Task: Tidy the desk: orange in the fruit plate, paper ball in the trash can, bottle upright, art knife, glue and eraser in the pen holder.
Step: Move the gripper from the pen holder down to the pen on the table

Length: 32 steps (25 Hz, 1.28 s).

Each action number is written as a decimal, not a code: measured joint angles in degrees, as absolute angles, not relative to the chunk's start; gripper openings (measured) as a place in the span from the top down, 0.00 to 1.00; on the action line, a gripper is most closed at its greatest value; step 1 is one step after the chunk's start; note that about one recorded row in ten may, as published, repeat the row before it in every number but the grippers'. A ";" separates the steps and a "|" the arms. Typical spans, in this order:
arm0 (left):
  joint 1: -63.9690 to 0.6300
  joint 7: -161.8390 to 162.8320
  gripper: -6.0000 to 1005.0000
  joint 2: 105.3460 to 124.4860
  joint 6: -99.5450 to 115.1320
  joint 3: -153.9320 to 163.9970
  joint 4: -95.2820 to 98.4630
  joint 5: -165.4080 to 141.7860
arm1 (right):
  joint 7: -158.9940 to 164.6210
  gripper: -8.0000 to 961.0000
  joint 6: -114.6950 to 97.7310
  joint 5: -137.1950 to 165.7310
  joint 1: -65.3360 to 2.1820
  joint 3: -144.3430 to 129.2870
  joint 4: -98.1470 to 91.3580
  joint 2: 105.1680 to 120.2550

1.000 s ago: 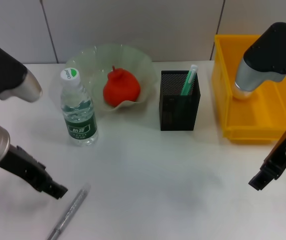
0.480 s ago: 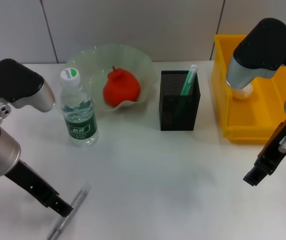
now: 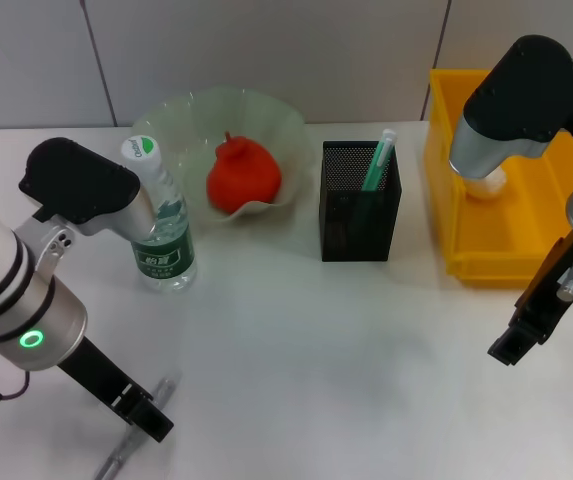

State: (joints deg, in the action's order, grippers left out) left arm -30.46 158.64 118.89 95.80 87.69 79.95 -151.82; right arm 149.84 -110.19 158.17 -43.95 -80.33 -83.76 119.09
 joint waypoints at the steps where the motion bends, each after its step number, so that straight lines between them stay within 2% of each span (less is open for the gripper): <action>1: -30.46 158.95 0.26 118.91 95.59 87.89 79.78 -151.80 | 149.68 0.30 -110.12 158.36 -44.10 -80.33 -83.57 119.09; 16: -30.94 160.97 0.27 119.02 94.56 90.25 78.91 -151.89 | 149.12 0.31 -109.93 158.59 -44.26 -80.55 -83.35 119.14; 20: -30.94 161.40 0.44 119.00 94.31 90.75 78.67 -152.40 | 149.12 0.31 -109.98 158.59 -44.22 -80.96 -83.32 119.12; 25: -30.94 161.62 0.61 119.00 93.95 90.80 78.65 -152.50 | 149.22 0.30 -110.22 158.59 -44.53 -81.04 -83.31 119.15; 32: -30.94 161.71 0.60 119.00 93.83 91.05 78.56 -152.50 | 149.50 0.31 -110.48 159.13 -45.33 -81.20 -82.54 119.23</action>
State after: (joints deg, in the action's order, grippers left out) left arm -30.94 161.71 119.00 93.82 91.05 78.56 -152.50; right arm 149.50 -110.48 159.13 -45.33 -81.20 -82.54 119.23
